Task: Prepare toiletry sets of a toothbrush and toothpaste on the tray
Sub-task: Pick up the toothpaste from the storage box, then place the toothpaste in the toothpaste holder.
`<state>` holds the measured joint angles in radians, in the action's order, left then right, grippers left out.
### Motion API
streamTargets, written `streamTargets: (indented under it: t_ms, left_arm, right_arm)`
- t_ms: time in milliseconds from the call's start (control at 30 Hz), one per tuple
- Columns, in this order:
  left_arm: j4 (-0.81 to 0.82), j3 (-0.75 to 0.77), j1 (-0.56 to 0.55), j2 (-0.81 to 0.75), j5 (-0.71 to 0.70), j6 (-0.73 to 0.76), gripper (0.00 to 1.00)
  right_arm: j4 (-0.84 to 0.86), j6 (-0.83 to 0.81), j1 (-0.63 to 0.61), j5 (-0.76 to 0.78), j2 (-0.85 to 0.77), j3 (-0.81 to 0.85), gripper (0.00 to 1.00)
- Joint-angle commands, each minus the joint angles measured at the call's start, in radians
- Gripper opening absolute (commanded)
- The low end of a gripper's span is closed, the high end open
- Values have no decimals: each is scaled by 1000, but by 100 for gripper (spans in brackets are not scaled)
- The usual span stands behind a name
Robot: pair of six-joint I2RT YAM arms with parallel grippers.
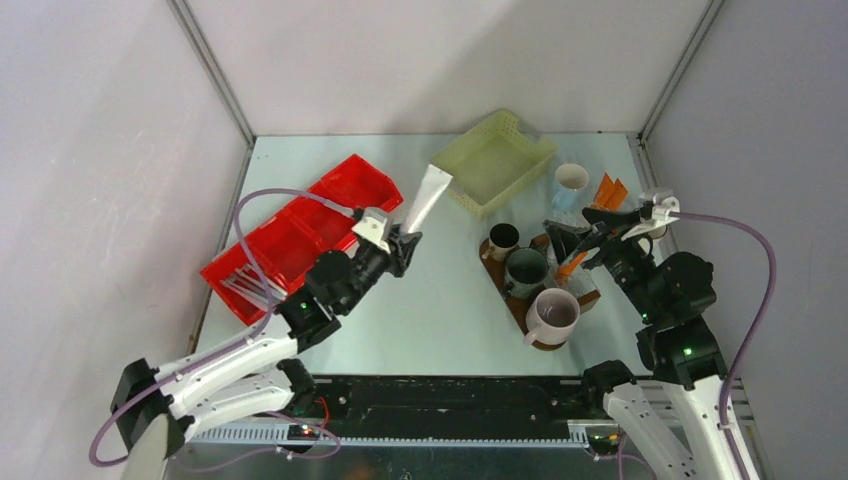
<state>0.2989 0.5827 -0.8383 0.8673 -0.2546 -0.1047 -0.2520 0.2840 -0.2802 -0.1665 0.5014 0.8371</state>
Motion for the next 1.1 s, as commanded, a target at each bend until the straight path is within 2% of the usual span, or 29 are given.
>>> streamTargets:
  t_ms: [0, 167, 633, 833, 1067]
  left_arm:
    - [212, 31, -82, 55, 41, 155, 15]
    - [285, 57, -156, 127, 51, 228, 15]
    - [435, 140, -308, 284, 84, 248, 14]
    - [469, 162, -340, 327, 82, 243, 13]
    - [508, 171, -361, 353, 64, 232, 13]
  right_arm:
    - [47, 108, -2, -135, 51, 54, 90]
    - [92, 195, -1, -189, 88, 66, 89]
    - [259, 393, -18, -242, 213, 56, 81]
    - [305, 403, -47, -235, 230, 38, 73]
    - [334, 408, -64, -210, 228, 8, 55]
